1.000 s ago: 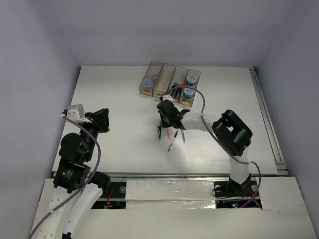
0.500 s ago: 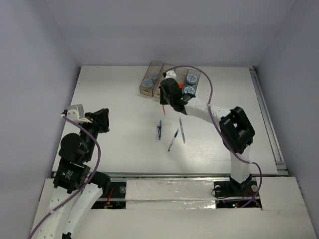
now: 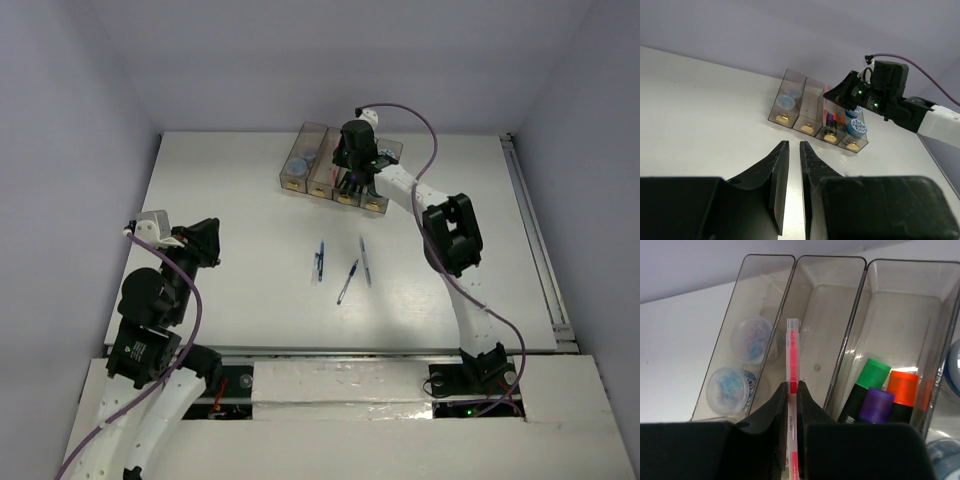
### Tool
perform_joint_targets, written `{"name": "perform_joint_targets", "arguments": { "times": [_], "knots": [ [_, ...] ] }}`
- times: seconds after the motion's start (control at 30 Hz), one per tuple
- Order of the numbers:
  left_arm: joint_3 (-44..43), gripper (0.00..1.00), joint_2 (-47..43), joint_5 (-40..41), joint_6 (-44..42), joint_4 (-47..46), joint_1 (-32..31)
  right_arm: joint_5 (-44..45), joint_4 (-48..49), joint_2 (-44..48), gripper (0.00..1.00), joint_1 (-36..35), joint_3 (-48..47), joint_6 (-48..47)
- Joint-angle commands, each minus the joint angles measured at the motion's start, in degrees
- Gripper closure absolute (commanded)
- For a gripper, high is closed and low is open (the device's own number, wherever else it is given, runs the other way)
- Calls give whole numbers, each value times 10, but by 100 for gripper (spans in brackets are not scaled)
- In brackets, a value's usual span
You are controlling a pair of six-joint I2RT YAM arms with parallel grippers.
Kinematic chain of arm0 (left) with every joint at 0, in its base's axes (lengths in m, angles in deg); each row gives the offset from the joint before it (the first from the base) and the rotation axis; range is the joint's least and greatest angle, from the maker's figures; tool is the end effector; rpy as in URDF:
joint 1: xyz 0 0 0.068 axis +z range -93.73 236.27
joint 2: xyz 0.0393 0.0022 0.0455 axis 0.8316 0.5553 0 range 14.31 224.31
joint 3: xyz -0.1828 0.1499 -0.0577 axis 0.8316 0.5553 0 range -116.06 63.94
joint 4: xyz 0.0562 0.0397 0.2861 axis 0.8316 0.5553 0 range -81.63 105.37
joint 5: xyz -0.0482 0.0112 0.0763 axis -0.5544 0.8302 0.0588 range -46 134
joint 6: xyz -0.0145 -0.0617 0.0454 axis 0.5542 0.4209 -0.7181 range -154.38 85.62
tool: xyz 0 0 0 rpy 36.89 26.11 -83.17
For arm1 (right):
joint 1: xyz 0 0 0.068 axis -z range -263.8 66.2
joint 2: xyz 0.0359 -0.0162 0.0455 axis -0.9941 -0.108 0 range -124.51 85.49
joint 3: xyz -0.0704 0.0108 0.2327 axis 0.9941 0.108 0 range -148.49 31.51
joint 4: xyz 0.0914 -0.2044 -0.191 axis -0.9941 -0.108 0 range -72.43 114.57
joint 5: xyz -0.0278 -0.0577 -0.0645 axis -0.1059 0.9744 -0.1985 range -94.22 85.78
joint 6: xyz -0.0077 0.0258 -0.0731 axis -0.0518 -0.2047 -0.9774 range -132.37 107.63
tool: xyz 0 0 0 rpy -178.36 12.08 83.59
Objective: Sort the stationery into containers
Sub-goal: Place the pen in the storage box, then pick up the pen from the center of the board.
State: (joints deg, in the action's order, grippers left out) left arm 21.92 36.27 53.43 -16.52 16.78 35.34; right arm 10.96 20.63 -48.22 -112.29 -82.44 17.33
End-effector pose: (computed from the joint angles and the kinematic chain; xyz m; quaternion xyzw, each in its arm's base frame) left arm 0.1744 -0.0550 0.3814 -0.0469 0.6309 -0.2076 0.7461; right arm 0.5281 0.2669 0.1885 0.0809 0.8291 0.1669 0.5274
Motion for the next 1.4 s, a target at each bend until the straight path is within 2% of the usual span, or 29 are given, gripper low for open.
{"name": "perform_joint_targets", "arguments": {
  "times": [0.0, 0.2, 0.33, 0.37, 0.47, 0.5, 0.6, 0.63, 0.67, 0.73, 0.77, 0.8, 0.83, 0.9, 1.0, 1.1, 1.13, 1.2, 1.23, 1.27, 1.3, 1.37],
  "knots": [
    [-3, 88, -2, -4, -5, -28, -6, -1, 25, -14, 97, 5, -54, 58],
    [-3, 88, -2, -3, -5, -28, -6, 6, -18, -85, 94, 12, -166, 71],
    [-3, 88, -2, -3, -6, -28, -6, 18, -12, -83, 92, 12, -159, 72],
    [-3, 88, -2, -3, -5, -29, -6, 18, -12, -81, 76, 12, -154, 70],
    [-3, 88, -2, -4, -5, -28, -6, 13, -8, -60, 56, 12, -126, 57],
    [-3, 88, -2, -5, -5, -28, -6, 13, -5, -53, 46, 12, -118, 49],
    [-2, 88, -2, -6, -5, -30, -6, 2, -3, -18, 44, 12, -88, 30],
    [-2, 88, -2, -6, -5, -30, -6, -7, -3, -6, 44, 12, -78, 25],
    [-2, 88, -1, -8, -5, -30, -6, -13, -1, 10, 52, 12, -42, 18],
    [-1, 88, 1, -9, -5, -31, -6, -35, 11, 78, 72, 12, 27, 0],
    [-1, 88, 1, -12, -5, -31, -6, -42, 32, 109, 90, 12, 73, -4],
    [0, 88, 0, -13, -5, -32, -6, -50, 45, 175, 96, 12, 175, -11],
    [0, 88, -1, -15, -5, -32, -6, -49, 66, 209, 100, 12, 228, -15],
    [-1, 88, -2, -15, -6, -34, -6, -52, 69, 300, 100, 12, 360, -30],
    [0, 88, -6, -21, -6, -37, -6, -76, 31, 388, 100, 12, 468, -53],
    [1, 88, -8, -22, -5, -37, -6, -97, -29, 429, 99, 4, 523, -67],
    [1, 88, -7, -22, -4, -37, -6, -103, -36, 447, 97, 4, 554, -72],
    [1, 88, -5, -25, -3, -37, -6, -111, -55, 454, 83, -2, 574, -76],
    [1, 88, -3, -26, -3, -37, -6, -125, -55, 455, 74, -2, 583, -80],
    [1, 88, -2, -27, -3, -37, -6, -132, -59, 450, 55, -8, 588, -83],
    [1, 88, -1, -28, -3, -37, -6, -133, -62, 445, 48, -8, 587, -91],
    [1, 88, 3, -28, -3, -35, -6, -138, -70, 428, 43, -27, 575, -104]
  ]
}}
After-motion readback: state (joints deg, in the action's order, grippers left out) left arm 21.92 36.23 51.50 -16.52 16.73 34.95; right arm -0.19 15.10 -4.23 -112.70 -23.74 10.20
